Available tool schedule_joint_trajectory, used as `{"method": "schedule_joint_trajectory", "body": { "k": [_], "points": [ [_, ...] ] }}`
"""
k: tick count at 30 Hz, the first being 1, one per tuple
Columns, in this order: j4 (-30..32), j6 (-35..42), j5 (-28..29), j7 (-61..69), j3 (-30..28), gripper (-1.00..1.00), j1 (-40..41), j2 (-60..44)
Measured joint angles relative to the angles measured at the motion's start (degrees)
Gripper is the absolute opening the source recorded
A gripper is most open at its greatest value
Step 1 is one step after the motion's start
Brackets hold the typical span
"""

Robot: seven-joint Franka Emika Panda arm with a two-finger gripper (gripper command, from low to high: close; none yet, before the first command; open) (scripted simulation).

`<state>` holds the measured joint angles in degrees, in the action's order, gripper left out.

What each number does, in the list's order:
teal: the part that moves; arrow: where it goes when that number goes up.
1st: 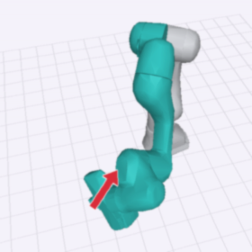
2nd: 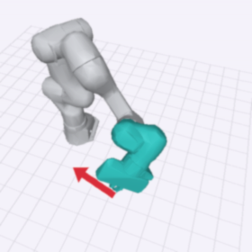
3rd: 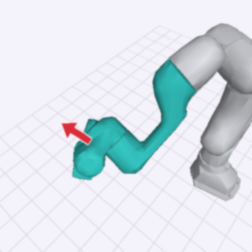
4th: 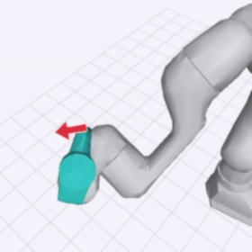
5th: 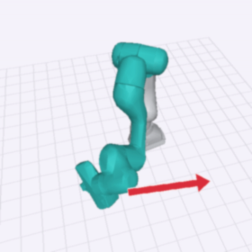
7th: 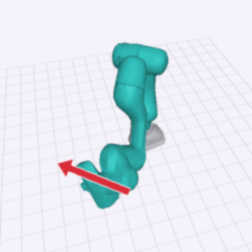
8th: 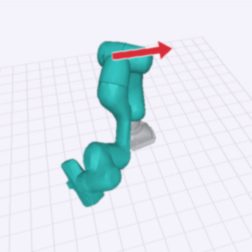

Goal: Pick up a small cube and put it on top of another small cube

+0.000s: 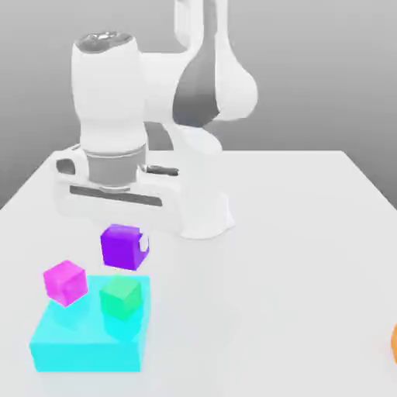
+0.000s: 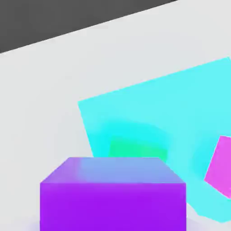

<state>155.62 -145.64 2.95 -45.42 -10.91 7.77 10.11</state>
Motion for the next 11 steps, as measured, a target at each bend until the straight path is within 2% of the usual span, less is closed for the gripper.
{"method": "schedule_joint_trajectory", "body": {
  "k": [1,2,8,11],
  "points": [
    [0.33,-2.21,-0.39,0.43,-0.17,-1.0,-0.05,-1.9],
    [0.68,-4.48,-0.76,0.8,-0.29,1.0,-0.12,-3.84],
    [0.86,-5.62,-0.94,0.96,-0.32,1.0,-0.13,-4.81],
    [0.15,-1.4,-0.09,0.35,-0.09,1.0,0.16,-1.26]
  ]
}}
